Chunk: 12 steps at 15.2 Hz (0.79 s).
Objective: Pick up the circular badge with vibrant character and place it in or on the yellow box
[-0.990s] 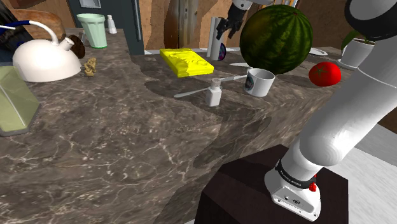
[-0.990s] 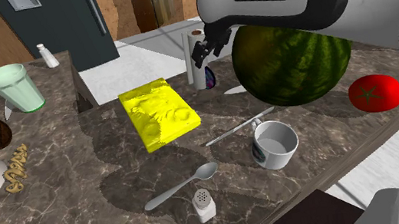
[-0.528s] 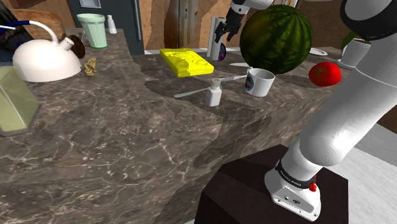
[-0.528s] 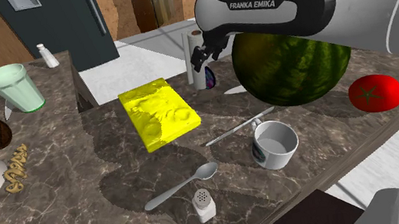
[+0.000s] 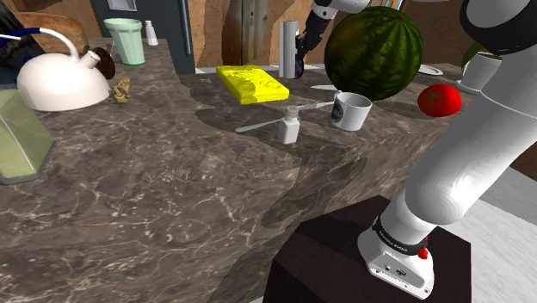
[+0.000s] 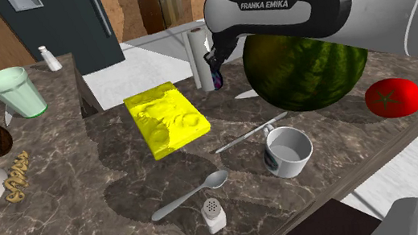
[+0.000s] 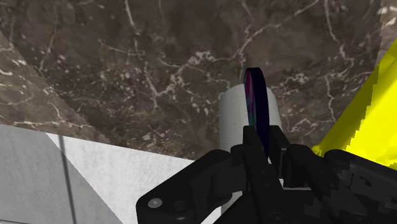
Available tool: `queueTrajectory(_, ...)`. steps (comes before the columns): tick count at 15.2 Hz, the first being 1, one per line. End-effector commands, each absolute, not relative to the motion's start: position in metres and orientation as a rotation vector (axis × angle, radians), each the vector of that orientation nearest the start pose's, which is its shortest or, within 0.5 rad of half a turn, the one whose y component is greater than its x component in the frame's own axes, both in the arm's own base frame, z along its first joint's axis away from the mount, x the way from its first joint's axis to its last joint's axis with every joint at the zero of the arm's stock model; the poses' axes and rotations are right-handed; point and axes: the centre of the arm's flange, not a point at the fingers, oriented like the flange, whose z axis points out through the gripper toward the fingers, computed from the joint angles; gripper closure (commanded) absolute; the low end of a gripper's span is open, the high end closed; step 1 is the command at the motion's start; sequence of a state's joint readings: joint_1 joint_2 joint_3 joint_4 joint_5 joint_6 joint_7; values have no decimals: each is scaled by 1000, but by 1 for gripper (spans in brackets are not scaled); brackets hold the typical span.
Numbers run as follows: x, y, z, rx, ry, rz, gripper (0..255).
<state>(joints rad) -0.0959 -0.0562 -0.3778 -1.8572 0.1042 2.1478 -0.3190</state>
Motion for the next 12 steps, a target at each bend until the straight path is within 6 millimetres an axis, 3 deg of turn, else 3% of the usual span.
queueTrajectory(1, 514, -264, 573, -3099, 310, -567, 255)
queueTrajectory(5, 514, -264, 573, -3099, 310, -567, 255)
queueTrajectory(12, 514, -264, 610, -3099, 310, -567, 255)
